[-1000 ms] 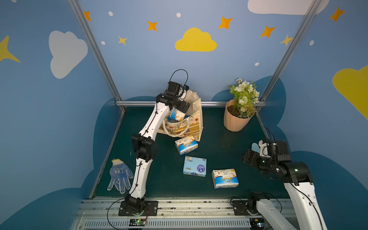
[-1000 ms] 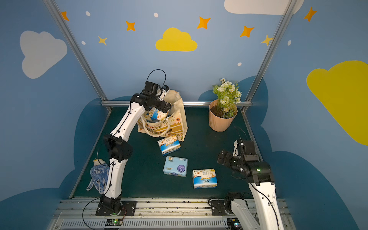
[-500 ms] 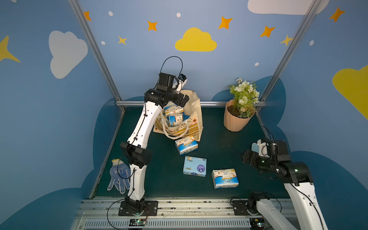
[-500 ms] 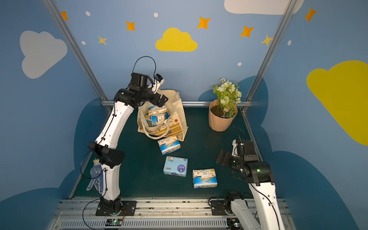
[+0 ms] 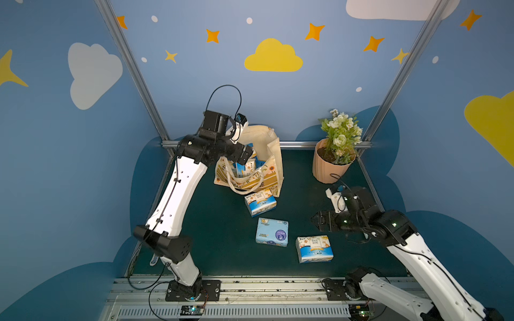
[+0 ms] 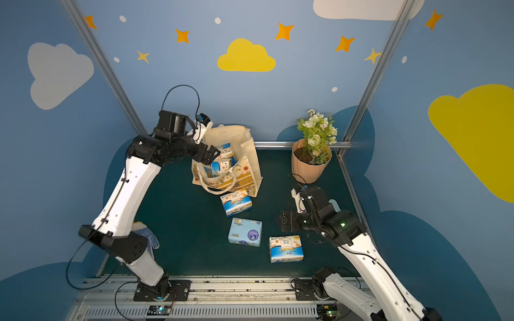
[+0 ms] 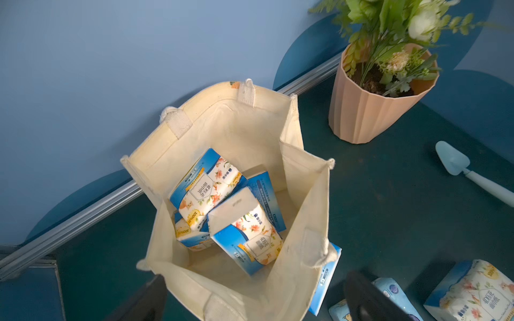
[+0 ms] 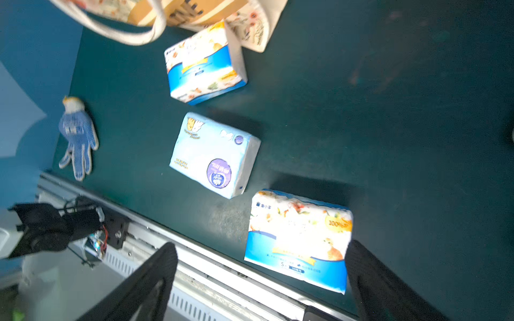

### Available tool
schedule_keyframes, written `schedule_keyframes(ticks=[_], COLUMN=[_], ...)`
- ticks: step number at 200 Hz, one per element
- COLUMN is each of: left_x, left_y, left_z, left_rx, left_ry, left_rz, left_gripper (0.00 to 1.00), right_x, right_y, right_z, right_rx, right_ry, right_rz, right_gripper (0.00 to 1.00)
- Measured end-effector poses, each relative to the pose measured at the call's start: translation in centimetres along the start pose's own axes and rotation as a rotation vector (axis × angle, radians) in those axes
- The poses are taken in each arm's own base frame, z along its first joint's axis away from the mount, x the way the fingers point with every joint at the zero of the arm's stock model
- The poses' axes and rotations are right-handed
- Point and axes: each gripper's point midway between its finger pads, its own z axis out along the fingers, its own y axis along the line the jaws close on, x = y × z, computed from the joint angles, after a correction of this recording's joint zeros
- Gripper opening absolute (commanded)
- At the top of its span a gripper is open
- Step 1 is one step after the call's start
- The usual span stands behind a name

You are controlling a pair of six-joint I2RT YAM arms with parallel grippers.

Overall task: Put tissues into the canvas bag
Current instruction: Place the pack of facial tissues in the canvas bag, then adjust the pack of facial tissues at the center of the board.

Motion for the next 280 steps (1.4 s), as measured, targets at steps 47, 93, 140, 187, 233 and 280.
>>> schedule_keyframes(ticks=[47, 93, 140, 187, 233, 280], left_x=[5.6, 9.5, 10.1, 9.9, 11.1, 11.5], left_y=[-3.0, -4.2, -7.3, -9.4, -10.0, -10.5], left_z=[-4.3, -1.7, -0.5, -0.3, 0.6, 0.8], left_rx=[0.066, 0.116, 0.194, 0.239, 0.253, 0.265], left_ry=[-0.012, 0.069, 0.092, 0.088, 0.112, 0.121], left_rz=[-0.006, -0.038, 0.009, 0.061, 0.076, 0.085], left_gripper=[1.0, 1.0, 1.0, 1.0, 1.0, 1.0], right_x=[0.7, 2.7, 8.8, 15.2, 17.6, 17.2], right_y=[2.4, -1.1, -4.5, -4.5, -2.6, -2.8], right_z=[2.7, 3.0, 1.5, 1.8, 3.7, 6.4], right_rx=[0.002, 0.229, 0.35, 0.267, 0.181, 0.243], right_ry=[0.059, 0.149, 0.265, 0.406, 0.551, 0.664], right_rz=[-0.139, -0.034, 0.258, 0.456, 0.519, 0.511], right_gripper=[0.95, 0.95, 0.95, 0.95, 0.95, 0.97])
